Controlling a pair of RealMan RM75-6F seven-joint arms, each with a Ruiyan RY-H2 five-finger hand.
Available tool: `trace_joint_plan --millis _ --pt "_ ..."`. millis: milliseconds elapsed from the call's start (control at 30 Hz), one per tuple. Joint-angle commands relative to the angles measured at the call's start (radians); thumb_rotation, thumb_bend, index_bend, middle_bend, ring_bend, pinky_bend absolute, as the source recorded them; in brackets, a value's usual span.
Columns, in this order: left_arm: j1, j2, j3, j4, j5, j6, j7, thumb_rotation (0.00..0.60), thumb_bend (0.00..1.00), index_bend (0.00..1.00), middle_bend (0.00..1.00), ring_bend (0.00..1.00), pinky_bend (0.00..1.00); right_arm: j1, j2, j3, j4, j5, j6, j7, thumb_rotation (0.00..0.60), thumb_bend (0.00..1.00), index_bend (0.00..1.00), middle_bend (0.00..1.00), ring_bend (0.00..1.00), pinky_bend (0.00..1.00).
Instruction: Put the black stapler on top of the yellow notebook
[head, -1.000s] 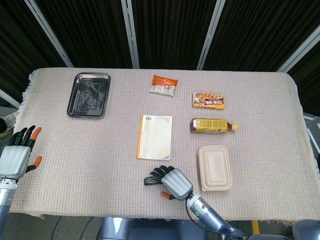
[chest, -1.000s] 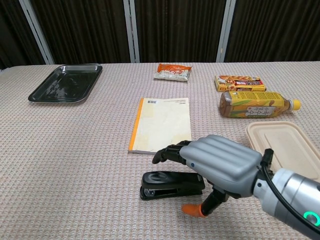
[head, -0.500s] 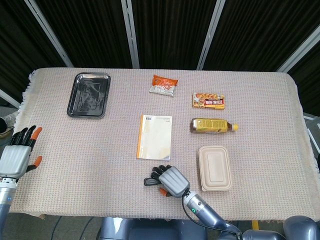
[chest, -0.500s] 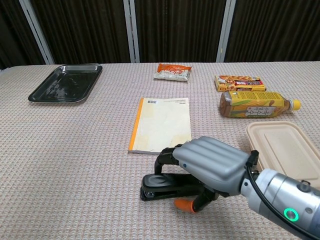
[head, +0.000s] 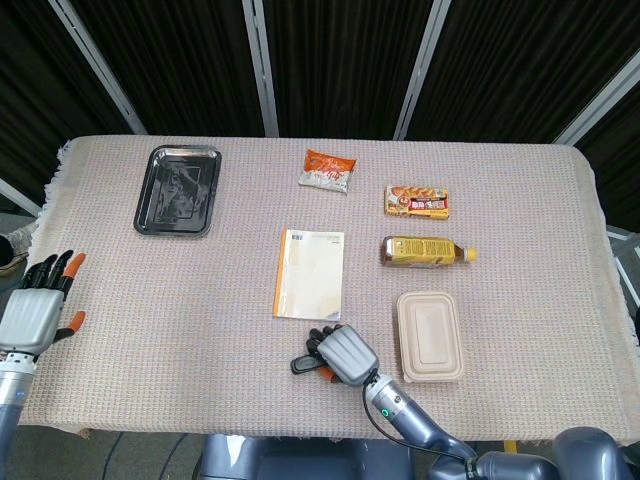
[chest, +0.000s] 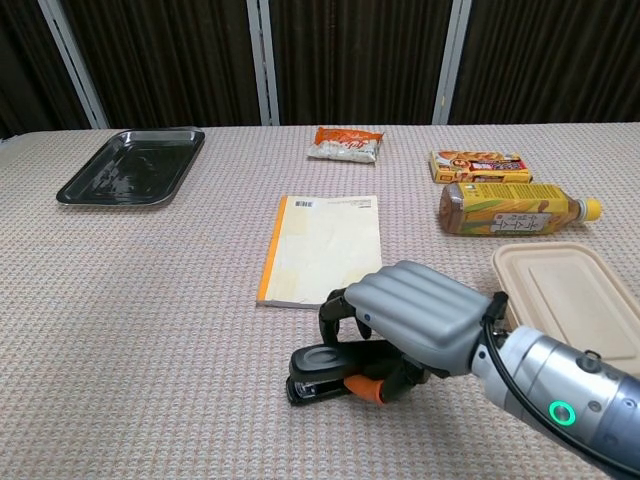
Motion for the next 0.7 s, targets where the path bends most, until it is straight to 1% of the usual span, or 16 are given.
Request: trace_joint_plan --millis 33,200,333,600,633,700 --pt "0.000 0.000 0.001 -0.001 0.001 0.001 0.000 0.600 0.32 0.00 0.00 0.00 0.11 -0.001 -0.004 -0.004 0.003 -0.012 0.021 -0.009 0.600 0.40 0.57 0.43 0.55 0.69" --pt "0.002 0.003 0.004 -0.004 0.006 0.007 -0.003 0.600 0.32 0.00 0.00 0.00 0.11 -0.003 0.001 -0.011 -0.010 -0.007 0.025 -0.014 0.600 0.42 0.61 0.46 0.58 0.72" --pt "0.002 0.003 0.005 -0.003 0.007 0.009 -0.006 0.600 0.32 0.00 0.00 0.00 0.11 -0.003 0.013 -0.011 -0.032 -0.007 0.036 -0.035 0.600 0.43 0.61 0.46 0.58 0.73" --pt "-0.001 0.001 0.002 0.003 -0.004 0.000 -0.007 0.600 0.32 0.00 0.00 0.00 0.11 0.008 0.057 0.021 -0.118 0.006 0.048 -0.072 0.600 0.43 0.61 0.47 0.59 0.73" --pt "-0.002 0.000 0.001 0.004 -0.007 -0.002 -0.006 0.600 0.32 0.00 0.00 0.00 0.11 0.011 0.062 0.027 -0.128 0.010 0.047 -0.076 0.600 0.43 0.61 0.47 0.59 0.73" --pt "-0.006 -0.003 0.002 0.004 -0.010 -0.009 0.002 0.600 0.32 0.00 0.00 0.00 0.11 0.028 0.071 0.056 -0.148 0.026 0.034 -0.085 0.600 0.43 0.61 0.47 0.59 0.73"
